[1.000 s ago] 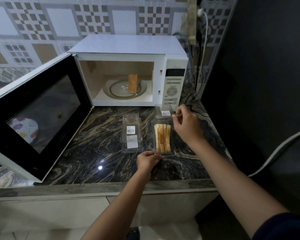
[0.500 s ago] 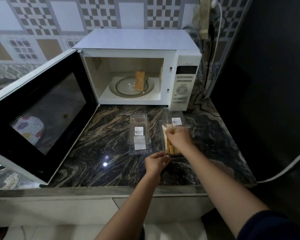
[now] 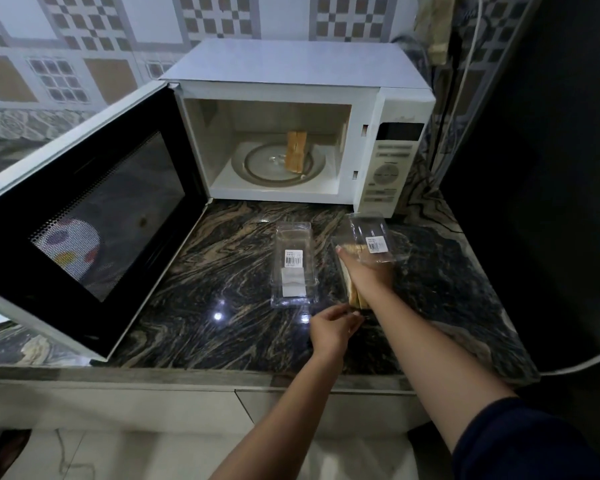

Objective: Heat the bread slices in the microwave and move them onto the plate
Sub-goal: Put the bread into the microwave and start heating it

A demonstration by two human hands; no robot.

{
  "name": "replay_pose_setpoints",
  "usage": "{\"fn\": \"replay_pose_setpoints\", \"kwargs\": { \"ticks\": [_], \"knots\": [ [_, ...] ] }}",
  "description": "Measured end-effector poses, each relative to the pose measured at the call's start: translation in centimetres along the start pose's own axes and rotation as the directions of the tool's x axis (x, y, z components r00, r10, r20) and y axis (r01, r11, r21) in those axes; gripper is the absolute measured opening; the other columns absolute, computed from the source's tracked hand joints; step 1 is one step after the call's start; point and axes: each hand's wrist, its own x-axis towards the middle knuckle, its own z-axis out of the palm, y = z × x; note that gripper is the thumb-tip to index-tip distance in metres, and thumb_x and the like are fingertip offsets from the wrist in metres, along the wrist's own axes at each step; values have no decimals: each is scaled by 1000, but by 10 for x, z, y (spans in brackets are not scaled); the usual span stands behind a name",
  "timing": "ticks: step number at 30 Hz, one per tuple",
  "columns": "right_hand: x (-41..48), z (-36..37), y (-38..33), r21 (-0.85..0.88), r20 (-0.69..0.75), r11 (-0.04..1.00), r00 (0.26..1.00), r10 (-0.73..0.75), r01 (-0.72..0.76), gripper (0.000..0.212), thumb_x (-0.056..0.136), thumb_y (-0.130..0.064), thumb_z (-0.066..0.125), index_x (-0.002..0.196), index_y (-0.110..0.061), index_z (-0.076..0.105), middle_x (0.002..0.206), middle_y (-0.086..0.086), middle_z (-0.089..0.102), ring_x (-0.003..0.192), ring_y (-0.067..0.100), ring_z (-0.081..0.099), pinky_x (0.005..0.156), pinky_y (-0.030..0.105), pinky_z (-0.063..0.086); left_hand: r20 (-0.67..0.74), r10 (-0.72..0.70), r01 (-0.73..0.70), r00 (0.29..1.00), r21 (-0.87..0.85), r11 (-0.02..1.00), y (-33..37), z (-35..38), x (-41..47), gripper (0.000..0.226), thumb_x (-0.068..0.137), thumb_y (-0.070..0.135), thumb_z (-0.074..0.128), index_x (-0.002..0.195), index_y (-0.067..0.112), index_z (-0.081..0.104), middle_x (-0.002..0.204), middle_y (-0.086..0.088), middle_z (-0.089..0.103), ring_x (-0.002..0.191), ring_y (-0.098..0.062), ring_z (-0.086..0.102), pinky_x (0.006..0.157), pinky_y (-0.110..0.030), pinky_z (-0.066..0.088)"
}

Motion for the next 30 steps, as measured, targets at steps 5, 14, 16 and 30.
{"fn": "replay_pose_setpoints", "kwargs": {
  "ticks": [5,14,16,30],
  "knots": [
    [2,0,-1,-23,24,1000,1000,-15,16,67,82,-46,65,135,-9,45,143,10,45,131,25,43,107,26,31,-8,-7,7,1000,-2,1000,0,3,-2,34,82,-15,58,116,-15,56,94,-22,64,73,-18,63,63,-15,56],
    [2,-4,0,-35,54,999,998,17,-15,69,80,-40,70,135,-8,44,141,9,45,129,23,44,104,24,32,-21,-32,32,999,7,999,3,5,-5,32,82,-13,59,114,-12,58,82,-12,65,73,-17,64,63,-15,56],
    [5,-4,1,-49,50,999,998,23,-20,66,81,-41,68,134,-8,46,140,10,47,128,23,45,104,25,34,-26,-34,34,999,-1,999,3,4,-6,33,82,-13,59,115,-13,58,81,-12,64,72,-17,64,62,-15,56],
    [13,-26,-11,-77,144,997,989,43,-32,60,82,-37,67,133,-12,47,140,9,46,127,25,45,100,28,37,-71,-40,43,997,48,998,3,5,-8,31,81,-13,61,112,-10,60,81,-11,63,74,-18,63,72,-21,55]
  ]
}}
